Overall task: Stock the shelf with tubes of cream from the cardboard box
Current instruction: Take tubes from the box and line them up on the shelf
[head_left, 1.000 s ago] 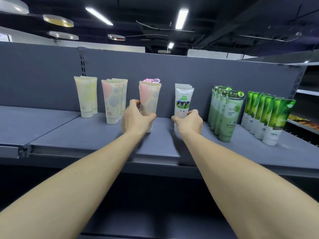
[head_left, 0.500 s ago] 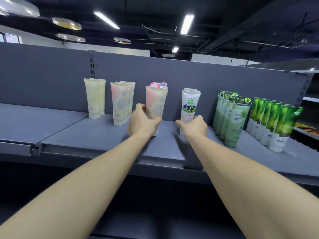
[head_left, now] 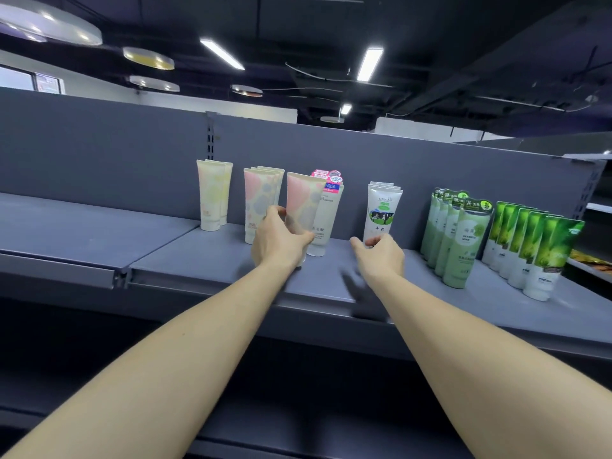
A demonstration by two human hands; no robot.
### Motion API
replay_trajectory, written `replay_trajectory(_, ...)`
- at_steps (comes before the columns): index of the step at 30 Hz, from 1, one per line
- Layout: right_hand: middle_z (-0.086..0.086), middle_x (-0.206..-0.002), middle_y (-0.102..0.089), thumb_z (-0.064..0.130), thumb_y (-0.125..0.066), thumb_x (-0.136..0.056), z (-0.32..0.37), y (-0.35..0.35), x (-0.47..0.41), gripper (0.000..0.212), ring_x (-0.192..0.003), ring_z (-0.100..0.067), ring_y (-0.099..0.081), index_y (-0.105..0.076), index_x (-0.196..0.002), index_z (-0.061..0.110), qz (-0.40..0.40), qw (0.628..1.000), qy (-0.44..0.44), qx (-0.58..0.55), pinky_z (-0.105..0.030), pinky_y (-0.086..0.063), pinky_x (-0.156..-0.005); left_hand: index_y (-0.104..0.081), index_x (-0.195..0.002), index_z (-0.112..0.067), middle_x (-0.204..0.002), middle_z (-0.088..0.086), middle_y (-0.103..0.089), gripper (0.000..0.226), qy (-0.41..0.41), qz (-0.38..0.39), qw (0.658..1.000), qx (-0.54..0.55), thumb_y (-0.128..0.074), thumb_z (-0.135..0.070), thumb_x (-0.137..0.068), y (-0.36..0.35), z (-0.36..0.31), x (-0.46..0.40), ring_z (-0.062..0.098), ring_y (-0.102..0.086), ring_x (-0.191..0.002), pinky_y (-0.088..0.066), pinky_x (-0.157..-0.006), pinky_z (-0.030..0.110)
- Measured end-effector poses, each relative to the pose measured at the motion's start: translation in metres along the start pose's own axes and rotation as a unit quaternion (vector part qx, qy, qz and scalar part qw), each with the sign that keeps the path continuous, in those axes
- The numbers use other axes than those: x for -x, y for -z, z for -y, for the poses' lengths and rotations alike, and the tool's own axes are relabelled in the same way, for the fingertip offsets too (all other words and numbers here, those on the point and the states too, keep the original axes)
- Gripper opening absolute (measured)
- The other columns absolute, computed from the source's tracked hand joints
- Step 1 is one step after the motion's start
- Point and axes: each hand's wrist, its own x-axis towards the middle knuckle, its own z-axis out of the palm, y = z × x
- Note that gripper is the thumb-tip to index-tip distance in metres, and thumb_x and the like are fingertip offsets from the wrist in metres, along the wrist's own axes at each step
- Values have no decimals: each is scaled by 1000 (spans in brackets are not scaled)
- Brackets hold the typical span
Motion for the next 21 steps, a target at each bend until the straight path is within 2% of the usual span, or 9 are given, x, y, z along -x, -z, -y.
replay_trajectory(3,-2,-103,-64,43,-59,-92,7,-10,10,29,-88,-20,-53,-60,-101,16,23,999,20,10,-28,-39,-73,-51,-120,-22,-116,-4,-65,60,12,-13,1000,2,-80,-35,-70,14,8,-6,21,-61,-107,-50,-78,33)
replay_trajectory(7,-2,-104,-65,41,-60,-91,18,-24,17,26,-89,-20,-54,-60,-102,17,45,998,29,15,-28,-39,-73,-50,-121,-20,-118,-4,-63,58,21,-21,1000,-4,-79,-33,-71,33,23,-16,20,-60,-106,-45,-73,31)
replay_trajectory(13,-2,-106,-64,39,-60,-91,31,-40,20,27,-90,-20,-55,-60,-106,16,43,997,47,35,-29,-40,-73,-51,-116,-21,-113,-7,-62,53,44,-14,999,-16,-79,-35,-74,51,41,-34,16,-59,-92,-39,-66,28)
replay_trajectory(21,2,-104,-63,41,-55,-96,42,-54,19,27,-92,-19,-55,-59,-104,16,29,994,80,61,-29,-39,-71,-51,-117,-18,-115,-4,-61,51,34,-3,999,-10,-77,-30,-75,40,54,-60,19,-60,-99,-40,-67,29)
